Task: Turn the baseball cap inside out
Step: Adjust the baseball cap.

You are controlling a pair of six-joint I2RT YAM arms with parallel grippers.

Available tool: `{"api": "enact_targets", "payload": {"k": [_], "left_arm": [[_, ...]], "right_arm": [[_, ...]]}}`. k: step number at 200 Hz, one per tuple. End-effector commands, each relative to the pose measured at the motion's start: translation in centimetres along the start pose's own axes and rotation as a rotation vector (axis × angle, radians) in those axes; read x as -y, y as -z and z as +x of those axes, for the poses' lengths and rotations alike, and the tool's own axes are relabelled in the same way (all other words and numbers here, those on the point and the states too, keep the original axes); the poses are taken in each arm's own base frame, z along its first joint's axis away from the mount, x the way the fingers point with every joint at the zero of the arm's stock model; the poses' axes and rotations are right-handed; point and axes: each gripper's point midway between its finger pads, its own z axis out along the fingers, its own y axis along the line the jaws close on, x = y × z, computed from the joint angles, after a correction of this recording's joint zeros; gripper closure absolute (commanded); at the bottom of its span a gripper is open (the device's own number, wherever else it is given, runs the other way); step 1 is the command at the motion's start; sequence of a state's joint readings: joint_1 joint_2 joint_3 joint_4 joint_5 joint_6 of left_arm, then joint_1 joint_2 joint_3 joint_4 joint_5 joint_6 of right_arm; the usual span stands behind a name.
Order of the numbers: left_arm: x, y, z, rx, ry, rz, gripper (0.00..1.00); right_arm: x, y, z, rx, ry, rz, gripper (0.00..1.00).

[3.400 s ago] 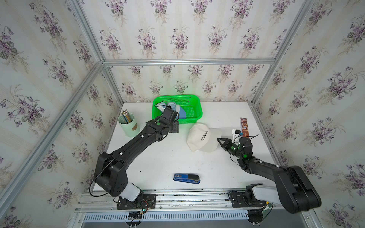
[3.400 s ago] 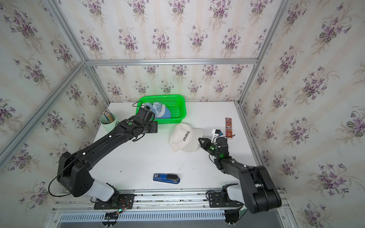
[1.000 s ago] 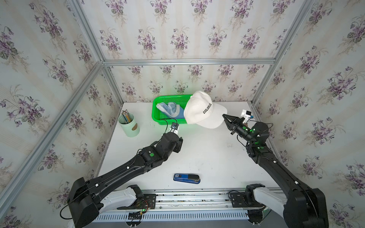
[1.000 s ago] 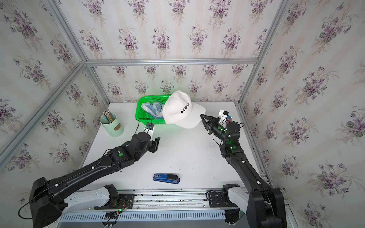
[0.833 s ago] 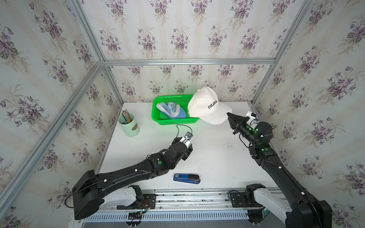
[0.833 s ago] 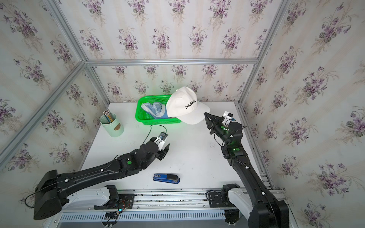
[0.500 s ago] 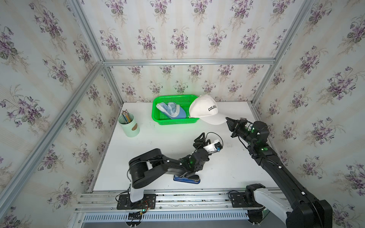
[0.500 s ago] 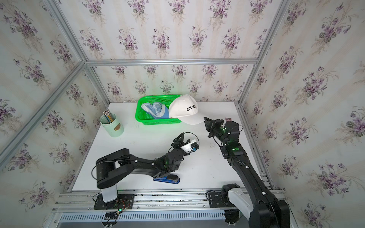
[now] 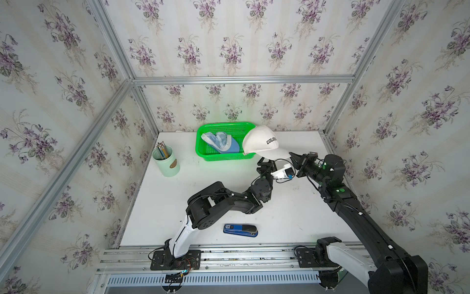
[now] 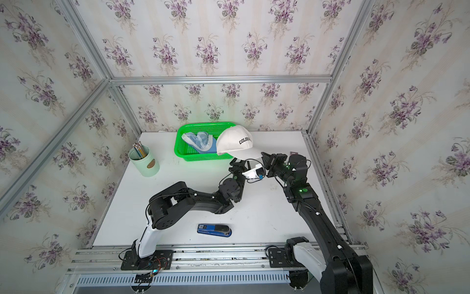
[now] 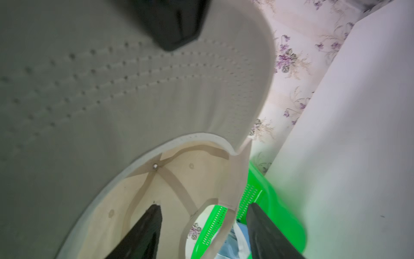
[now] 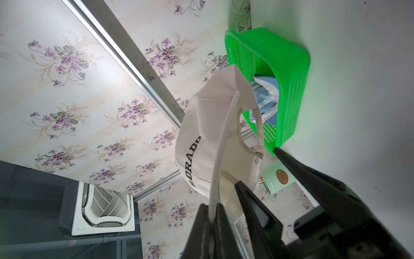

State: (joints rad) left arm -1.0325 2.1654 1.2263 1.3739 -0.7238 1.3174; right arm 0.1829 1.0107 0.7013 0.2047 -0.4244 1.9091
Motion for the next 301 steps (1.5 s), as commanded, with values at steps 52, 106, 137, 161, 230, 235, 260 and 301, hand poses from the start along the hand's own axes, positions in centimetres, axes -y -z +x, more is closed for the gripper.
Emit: {"api": "enact_targets", "payload": {"k": [52,106,137,161,230,235,260,301], "left_arm": [[-3.1,-5.4,2.3,-0.051,-0.088,-0.135,0.34],[-5.7,-7.2,4.3,-0.106,-0.081,-0.192,0.33],[-7.9,-8.0,6.1,-0.161,-0.028,-0.233,0.32],[-9.1,-6.9,6.2,-0.150,0.057,-0.225,0.32],[-9.2,-6.7,5.0,-0.110,0.085,-0.231,0.32],[-9.1,-6.8,4.7,-0.101,0.082,-0.232,0.32],[-9.2,-5.8,3.0,-0.046,0.077,-0.213,0.32],[-9.2,-3.0,2.3,0.044,0.080,-0.147,0.33]], "right_arm": [[-0.6,0.4,2.3,-0.106,0.037,0.006,1.00],[0.1,1.1,2.0,-0.088,0.033,0.016,1.00],[0.6,1.3,1.6,-0.055,0.063,0.058,1.00],[1.0,0.7,0.6,-0.050,0.068,0.052,1.00],[3.0,-0.6,0.5,-0.102,0.110,0.134,1.00],[3.2,-0.6,0.4,-0.100,0.110,0.144,1.00],[3.0,-0.2,-0.5,-0.075,0.108,0.132,1.00],[0.8,-0.2,-1.3,-0.075,0.166,0.109,1.00]]}}
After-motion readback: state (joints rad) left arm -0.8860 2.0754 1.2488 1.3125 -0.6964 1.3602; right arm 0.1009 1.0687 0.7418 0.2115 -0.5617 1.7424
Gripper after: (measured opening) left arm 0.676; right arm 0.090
